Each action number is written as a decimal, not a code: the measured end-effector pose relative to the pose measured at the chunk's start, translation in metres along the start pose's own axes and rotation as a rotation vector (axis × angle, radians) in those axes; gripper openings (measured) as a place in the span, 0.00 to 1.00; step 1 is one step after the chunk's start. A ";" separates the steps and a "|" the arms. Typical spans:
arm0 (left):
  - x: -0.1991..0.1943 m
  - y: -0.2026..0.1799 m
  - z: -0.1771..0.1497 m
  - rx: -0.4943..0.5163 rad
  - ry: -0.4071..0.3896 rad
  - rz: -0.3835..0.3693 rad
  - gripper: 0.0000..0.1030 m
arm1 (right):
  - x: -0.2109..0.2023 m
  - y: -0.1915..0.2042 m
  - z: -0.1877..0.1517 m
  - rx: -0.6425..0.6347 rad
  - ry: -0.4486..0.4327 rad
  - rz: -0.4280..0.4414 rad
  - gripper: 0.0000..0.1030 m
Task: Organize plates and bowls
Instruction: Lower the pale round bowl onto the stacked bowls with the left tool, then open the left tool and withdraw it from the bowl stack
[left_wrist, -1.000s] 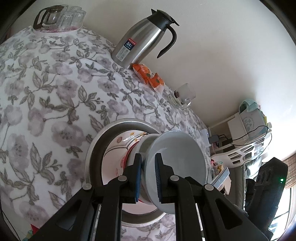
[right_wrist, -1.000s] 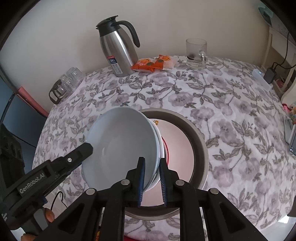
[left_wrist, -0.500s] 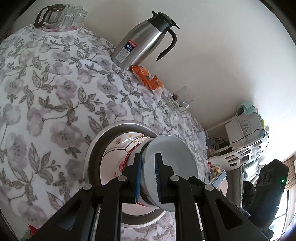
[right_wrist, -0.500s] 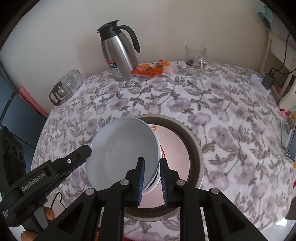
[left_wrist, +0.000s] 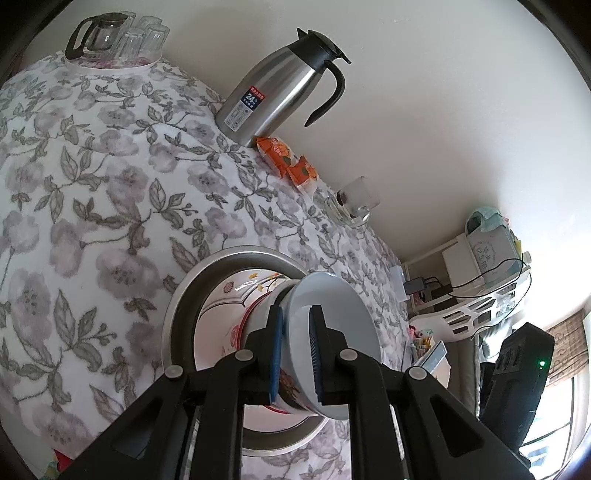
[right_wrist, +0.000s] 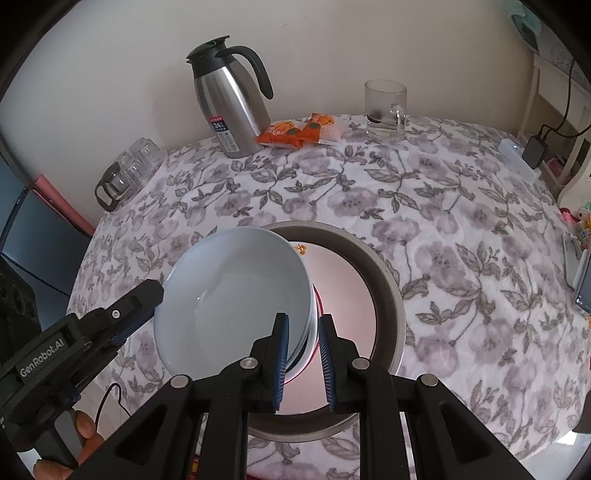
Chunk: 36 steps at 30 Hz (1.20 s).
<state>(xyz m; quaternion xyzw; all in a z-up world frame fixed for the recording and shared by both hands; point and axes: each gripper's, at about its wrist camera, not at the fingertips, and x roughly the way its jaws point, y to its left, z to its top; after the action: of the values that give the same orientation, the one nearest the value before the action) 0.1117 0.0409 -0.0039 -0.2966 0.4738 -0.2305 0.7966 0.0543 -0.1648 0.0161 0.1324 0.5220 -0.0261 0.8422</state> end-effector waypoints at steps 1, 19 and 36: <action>0.000 0.000 0.000 -0.002 0.000 -0.001 0.12 | -0.001 0.000 0.000 0.002 -0.003 0.001 0.19; -0.022 -0.014 -0.005 0.079 -0.066 0.049 0.32 | -0.035 -0.013 -0.011 -0.035 -0.084 -0.022 0.19; -0.035 0.001 -0.013 0.141 -0.115 0.349 0.71 | -0.032 -0.028 -0.033 -0.069 -0.095 -0.136 0.63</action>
<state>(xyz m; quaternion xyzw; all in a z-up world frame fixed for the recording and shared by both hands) 0.0851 0.0611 0.0118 -0.1659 0.4544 -0.1044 0.8689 0.0056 -0.1867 0.0248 0.0663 0.4896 -0.0715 0.8665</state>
